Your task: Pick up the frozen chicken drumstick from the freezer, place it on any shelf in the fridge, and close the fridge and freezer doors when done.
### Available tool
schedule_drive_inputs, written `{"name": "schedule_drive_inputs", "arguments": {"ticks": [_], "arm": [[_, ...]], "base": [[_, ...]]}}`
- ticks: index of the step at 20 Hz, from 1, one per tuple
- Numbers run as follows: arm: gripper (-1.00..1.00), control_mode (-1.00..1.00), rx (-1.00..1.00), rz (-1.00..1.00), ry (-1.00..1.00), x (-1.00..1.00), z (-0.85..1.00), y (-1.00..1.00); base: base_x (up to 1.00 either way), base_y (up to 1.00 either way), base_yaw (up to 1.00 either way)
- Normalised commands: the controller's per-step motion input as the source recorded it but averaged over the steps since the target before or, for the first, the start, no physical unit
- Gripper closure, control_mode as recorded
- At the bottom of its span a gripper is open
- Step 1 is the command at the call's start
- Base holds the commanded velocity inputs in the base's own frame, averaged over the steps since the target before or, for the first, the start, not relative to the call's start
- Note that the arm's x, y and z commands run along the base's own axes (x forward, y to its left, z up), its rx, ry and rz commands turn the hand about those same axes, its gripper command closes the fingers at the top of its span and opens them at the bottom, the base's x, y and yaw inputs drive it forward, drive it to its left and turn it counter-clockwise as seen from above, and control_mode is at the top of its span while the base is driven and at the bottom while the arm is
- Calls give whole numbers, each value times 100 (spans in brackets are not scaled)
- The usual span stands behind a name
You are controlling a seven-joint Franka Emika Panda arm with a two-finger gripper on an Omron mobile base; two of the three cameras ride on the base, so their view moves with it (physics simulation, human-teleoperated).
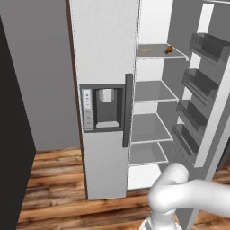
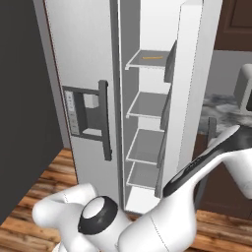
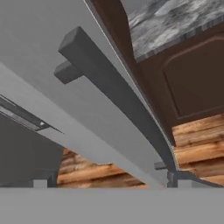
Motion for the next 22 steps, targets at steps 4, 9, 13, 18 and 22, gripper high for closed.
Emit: {"name": "schedule_drive_inputs", "arguments": {"ticks": [4,9,13,18,22], "arm": [[-100,-100,0,0,-5,7,-8,-14],[-100,-100,-5,0,-7,15,-24,-24],[-100,-100,-7,0,-9,32,-29,-36],[-100,-100,0,0,-3,37,-13,-49],[-100,-100,0,0,-1,37,-2,-50]], "base": [[0,0,0],[0,0,0],[0,0,0],[0,0,0],[0,0,0]]}}
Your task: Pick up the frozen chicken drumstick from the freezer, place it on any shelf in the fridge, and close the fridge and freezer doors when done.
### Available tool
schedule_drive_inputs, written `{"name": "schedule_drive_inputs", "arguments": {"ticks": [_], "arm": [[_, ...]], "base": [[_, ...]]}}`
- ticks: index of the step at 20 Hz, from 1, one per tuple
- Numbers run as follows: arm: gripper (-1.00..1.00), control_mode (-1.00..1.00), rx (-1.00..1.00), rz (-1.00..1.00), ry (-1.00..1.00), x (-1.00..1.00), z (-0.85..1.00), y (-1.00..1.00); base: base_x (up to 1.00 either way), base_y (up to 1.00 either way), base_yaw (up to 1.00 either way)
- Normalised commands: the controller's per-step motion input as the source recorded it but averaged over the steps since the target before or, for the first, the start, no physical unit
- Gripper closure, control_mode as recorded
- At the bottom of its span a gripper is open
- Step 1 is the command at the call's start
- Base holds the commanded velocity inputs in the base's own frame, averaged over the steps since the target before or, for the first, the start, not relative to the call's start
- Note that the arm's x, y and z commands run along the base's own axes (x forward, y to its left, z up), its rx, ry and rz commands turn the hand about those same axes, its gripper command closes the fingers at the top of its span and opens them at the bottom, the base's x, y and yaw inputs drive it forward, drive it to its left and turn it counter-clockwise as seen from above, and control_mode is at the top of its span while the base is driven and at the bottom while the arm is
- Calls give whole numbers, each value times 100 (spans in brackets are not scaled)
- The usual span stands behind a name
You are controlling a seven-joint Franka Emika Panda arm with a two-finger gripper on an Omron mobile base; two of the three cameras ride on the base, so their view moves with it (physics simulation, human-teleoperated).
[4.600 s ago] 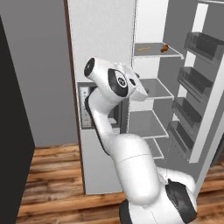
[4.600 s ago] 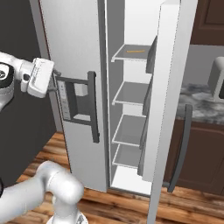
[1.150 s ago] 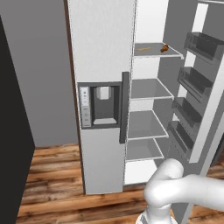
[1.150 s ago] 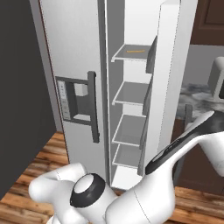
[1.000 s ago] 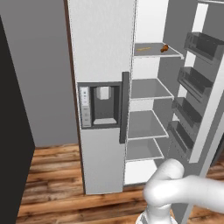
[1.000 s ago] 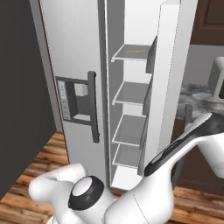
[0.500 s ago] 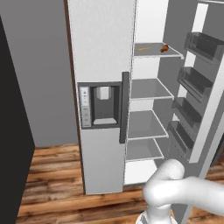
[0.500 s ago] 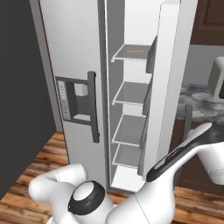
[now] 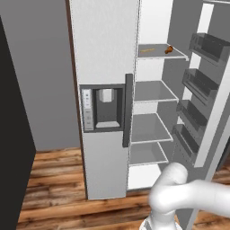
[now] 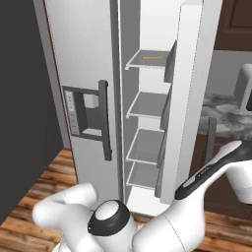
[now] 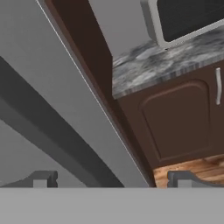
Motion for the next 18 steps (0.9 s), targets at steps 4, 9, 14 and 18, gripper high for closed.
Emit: {"name": "schedule_drive_inputs", "arguments": {"ticks": [4,9,14,18], "arm": [[-100,-100,0,0,0,42,0,-32],[-100,-100,0,0,0,64,-4,-19],[-100,-100,0,0,0,70,-2,-6],[-100,-100,0,2,-5,65,0,21]], "base": [[0,0,0],[0,0,0],[0,0,0],[0,0,0]]}}
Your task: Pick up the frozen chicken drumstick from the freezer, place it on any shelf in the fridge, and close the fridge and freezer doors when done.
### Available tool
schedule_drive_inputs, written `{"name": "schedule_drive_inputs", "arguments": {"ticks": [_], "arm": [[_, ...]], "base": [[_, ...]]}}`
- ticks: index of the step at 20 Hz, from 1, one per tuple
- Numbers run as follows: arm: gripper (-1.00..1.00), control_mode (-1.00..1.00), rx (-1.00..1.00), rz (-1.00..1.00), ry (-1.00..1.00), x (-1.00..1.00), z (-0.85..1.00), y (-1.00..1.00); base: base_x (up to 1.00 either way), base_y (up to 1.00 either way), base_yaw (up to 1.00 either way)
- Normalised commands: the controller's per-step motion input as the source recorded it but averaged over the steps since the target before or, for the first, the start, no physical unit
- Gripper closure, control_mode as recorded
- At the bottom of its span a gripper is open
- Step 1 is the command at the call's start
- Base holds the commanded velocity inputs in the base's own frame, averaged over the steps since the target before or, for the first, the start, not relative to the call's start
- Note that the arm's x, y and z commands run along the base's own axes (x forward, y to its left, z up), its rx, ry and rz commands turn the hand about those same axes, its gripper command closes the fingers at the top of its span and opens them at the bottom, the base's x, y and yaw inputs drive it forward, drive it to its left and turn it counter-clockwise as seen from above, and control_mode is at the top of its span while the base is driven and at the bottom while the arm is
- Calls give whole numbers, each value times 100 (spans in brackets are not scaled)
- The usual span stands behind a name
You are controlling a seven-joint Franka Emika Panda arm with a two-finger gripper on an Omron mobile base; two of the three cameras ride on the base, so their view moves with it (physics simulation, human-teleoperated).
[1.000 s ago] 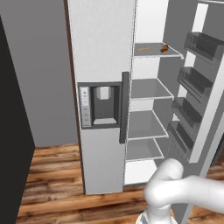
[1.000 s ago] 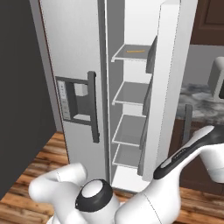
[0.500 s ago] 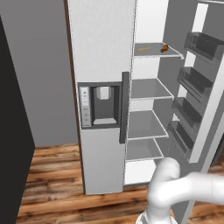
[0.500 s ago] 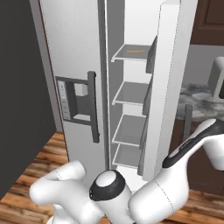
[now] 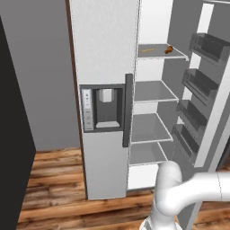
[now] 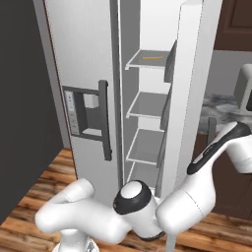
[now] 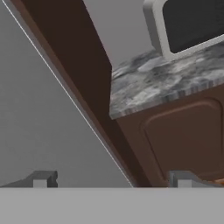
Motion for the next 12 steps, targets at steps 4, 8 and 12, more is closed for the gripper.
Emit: {"name": "schedule_drive_inputs", "arguments": {"ticks": [4,8,12], "arm": [[-100,-100,0,6,-13,48,0,88],[-100,-100,0,7,-17,43,0,100],[-100,-100,0,6,-18,55,0,100]], "base": [[0,0,0],[0,0,0],[0,0,0]]}}
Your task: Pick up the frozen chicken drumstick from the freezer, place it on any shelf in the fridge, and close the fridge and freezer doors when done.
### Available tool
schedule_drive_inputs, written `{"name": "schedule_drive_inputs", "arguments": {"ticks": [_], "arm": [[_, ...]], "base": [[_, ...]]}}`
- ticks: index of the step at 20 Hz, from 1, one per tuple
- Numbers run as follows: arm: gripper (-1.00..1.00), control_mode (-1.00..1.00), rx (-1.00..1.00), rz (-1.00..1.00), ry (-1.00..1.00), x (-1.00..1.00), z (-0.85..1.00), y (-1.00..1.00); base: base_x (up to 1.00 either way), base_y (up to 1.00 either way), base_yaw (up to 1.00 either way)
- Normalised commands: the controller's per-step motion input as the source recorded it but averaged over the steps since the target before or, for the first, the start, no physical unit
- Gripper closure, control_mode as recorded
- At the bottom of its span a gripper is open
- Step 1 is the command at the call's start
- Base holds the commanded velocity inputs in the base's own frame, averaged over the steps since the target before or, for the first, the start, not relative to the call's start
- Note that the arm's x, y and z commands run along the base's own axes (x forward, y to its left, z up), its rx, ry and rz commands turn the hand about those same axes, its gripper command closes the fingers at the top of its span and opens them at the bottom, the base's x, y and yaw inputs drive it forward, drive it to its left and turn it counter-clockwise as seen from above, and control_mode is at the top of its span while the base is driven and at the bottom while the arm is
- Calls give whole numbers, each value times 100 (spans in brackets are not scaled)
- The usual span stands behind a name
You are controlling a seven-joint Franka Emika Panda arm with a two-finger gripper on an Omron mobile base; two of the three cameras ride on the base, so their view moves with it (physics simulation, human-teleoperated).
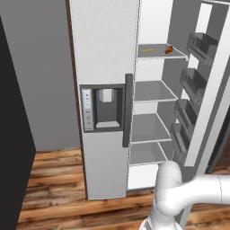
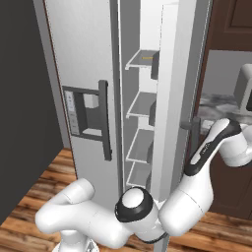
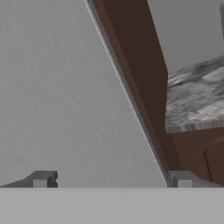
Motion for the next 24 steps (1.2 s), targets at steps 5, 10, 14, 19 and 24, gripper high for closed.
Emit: {"name": "schedule_drive_inputs", "arguments": {"ticks": [5,10,14,19,24], "arm": [[-100,-100,0,3,-20,63,0,100],[-100,-100,0,0,-20,66,0,100],[-100,-100,0,0,-20,67,4,100],[-100,-100,2,0,-16,73,13,100],[-100,-100,4,-6,-8,75,6,94]], "base": [[0,0,0],[0,0,0],[0,0,0],[0,0,0],[0,0,0]]}}
